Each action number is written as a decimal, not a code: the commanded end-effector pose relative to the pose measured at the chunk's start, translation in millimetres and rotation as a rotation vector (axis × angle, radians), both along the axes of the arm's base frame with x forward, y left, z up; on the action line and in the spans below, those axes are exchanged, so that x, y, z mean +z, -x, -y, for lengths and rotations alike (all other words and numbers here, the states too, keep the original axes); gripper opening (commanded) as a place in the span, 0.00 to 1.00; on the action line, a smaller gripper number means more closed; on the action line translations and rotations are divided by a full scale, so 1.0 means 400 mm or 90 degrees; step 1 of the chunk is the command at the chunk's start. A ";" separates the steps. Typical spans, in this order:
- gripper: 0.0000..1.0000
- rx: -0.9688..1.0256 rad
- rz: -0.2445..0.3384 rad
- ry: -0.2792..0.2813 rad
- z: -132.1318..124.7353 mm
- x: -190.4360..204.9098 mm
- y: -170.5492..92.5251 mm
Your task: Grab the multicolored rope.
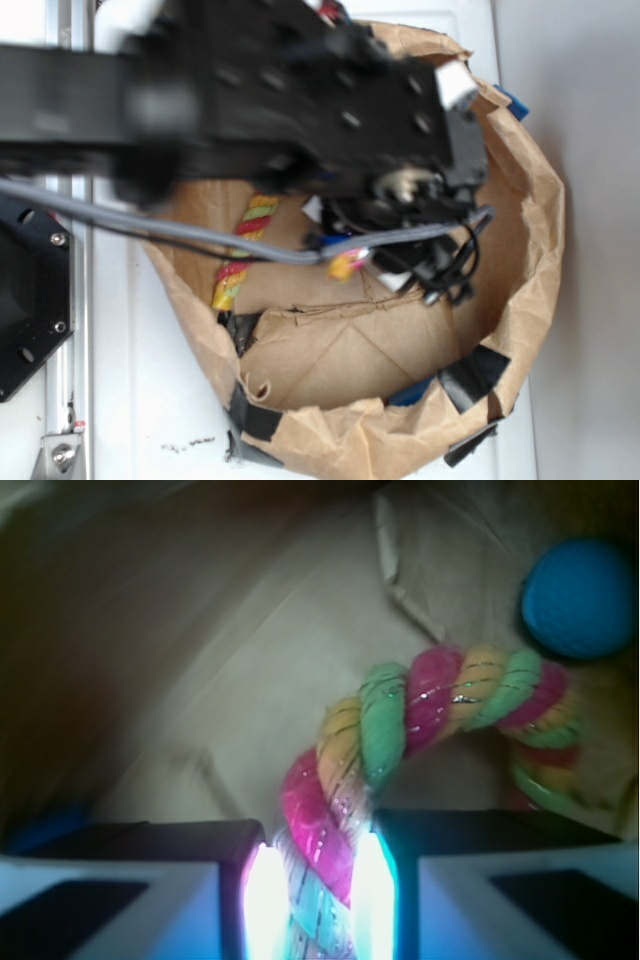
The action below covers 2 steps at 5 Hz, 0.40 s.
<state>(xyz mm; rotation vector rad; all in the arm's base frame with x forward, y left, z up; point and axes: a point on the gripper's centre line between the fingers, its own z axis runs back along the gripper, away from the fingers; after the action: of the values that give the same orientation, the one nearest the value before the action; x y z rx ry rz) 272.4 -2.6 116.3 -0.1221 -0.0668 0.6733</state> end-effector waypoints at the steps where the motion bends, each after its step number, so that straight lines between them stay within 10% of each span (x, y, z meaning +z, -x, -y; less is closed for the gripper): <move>1: 0.00 -0.197 0.081 0.040 -0.018 0.119 0.013; 2: 0.00 -0.248 0.117 0.021 0.004 0.130 0.031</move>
<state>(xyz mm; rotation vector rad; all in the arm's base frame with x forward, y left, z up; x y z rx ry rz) 258.0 -15.8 158.7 -0.2103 -0.1609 0.2953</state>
